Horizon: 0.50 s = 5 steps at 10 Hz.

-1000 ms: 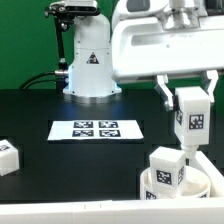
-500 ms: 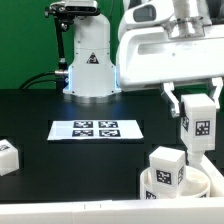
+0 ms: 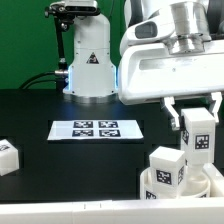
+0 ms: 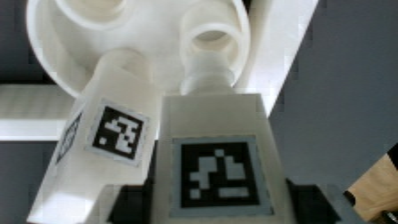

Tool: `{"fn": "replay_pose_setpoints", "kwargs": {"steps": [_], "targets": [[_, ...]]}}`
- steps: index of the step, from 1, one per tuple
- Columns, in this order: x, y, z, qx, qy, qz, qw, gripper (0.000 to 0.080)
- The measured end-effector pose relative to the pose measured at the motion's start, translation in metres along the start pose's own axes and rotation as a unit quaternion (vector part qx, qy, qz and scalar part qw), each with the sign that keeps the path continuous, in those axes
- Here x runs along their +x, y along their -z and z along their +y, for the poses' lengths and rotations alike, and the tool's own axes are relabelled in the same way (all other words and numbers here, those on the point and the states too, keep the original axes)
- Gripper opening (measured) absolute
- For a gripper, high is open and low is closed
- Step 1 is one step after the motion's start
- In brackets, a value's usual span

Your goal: Assemble stool

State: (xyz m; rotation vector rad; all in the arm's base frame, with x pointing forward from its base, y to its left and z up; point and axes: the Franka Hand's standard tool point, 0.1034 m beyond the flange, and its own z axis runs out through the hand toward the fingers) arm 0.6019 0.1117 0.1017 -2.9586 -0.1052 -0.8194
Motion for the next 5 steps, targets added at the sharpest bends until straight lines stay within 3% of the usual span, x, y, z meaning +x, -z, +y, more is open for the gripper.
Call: {"fn": "replay_pose_setpoints", "kwargs": {"steps": [3,5], "targets": [[-0.0061,-0.0045,-0.0092,0.003,0.004,-0.003,1.000,0.0334],[-0.0056,-0.0065,-0.0075,0.001,0.005,0.008,1.000,0.0334]]}}
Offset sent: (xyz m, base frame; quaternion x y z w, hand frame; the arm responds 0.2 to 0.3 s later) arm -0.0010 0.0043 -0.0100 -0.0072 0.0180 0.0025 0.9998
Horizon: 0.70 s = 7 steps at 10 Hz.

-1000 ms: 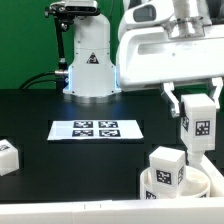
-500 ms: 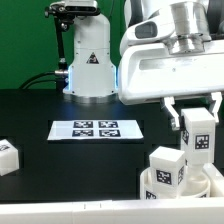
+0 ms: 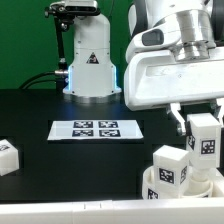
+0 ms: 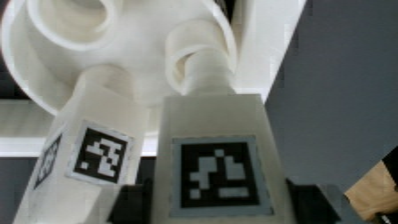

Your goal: Assemble stool

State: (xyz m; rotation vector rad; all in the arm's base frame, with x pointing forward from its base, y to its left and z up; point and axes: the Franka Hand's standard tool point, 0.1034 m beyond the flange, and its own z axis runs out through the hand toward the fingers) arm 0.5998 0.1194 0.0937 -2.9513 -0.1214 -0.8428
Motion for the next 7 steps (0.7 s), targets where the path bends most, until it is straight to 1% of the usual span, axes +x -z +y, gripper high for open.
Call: {"fn": "replay_pose_setpoints", "kwargs": {"steps": [4,7], "targets": [[-0.0089,-0.0067,0.0013,-0.001,0.001,-0.008,1.000,0.0334],[-0.0083,-0.0084,0.0005,-0.003,-0.001,0.008,1.000,0.0334]]}}
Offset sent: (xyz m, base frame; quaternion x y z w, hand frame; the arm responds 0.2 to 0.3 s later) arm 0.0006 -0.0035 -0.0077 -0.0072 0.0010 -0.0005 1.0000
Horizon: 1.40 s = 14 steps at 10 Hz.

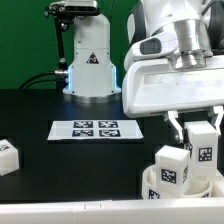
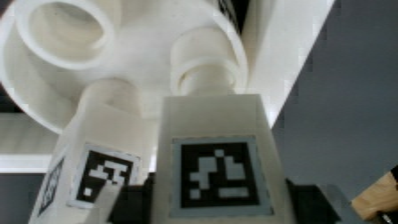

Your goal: Assemble stool

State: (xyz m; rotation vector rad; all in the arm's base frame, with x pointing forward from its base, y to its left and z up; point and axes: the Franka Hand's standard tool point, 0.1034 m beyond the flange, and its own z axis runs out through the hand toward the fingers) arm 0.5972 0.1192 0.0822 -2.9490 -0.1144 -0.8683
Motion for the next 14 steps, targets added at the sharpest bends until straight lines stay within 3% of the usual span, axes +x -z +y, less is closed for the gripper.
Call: {"fn": "replay_pose_setpoints", "kwargs": {"steps": [2,3,4,5,6,8,9,10,12,14], "targets": [[0.000,0.000,0.000,-0.001,-0.003,0.000,1.000,0.0334],[0.000,0.000,0.000,-0.002,-0.002,0.000,1.000,0.0390],[0.000,0.000,0.001,-0.002,-0.002,0.000,1.000,0.0523],[-0.001,0.000,0.000,-0.002,-0.001,-0.002,1.000,0.0523],[-0.002,-0.001,0.000,0.000,-0.009,-0.023,1.000,0.0623],[0.011,0.004,0.001,-0.001,-0.061,-0.053,0.997,0.0641],[0.004,0.001,-0.004,0.004,-0.091,-0.114,0.989,0.0648],[0.012,0.000,-0.003,0.006,-0.108,-0.144,0.984,0.0648],[0.005,-0.002,0.005,0.007,-0.115,-0.192,0.975,0.0649],[0.000,0.001,0.002,0.014,-0.115,-0.255,0.960,0.0649]]}}
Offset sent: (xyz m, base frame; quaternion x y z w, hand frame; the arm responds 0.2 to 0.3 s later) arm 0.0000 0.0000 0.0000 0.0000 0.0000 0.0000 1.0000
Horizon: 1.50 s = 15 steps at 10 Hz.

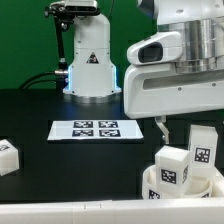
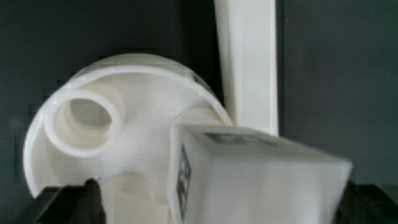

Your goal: Assemble stool

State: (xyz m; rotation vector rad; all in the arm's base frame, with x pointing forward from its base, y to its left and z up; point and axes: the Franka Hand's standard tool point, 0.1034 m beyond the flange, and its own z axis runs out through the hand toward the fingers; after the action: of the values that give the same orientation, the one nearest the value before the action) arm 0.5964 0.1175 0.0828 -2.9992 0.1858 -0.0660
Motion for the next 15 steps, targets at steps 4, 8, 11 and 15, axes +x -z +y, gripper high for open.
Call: {"fn": "replay_pose_setpoints", "kwargs": {"steps": [4,8,11,15], "targets": [[0.0090,-0.0014,-0.0014,0.000,-0.119,-0.006,0.993,0.0649],[0.0083,-0.0021,-0.0009,0.000,-0.128,-0.007,0.992,0.0375],[0.0086,-0.0025,-0.0004,0.002,-0.229,-0.008,0.973,0.0334],[0.0126,-0.0034,-0.0075,0.020,-0.555,-0.002,0.832,0.0334]]}}
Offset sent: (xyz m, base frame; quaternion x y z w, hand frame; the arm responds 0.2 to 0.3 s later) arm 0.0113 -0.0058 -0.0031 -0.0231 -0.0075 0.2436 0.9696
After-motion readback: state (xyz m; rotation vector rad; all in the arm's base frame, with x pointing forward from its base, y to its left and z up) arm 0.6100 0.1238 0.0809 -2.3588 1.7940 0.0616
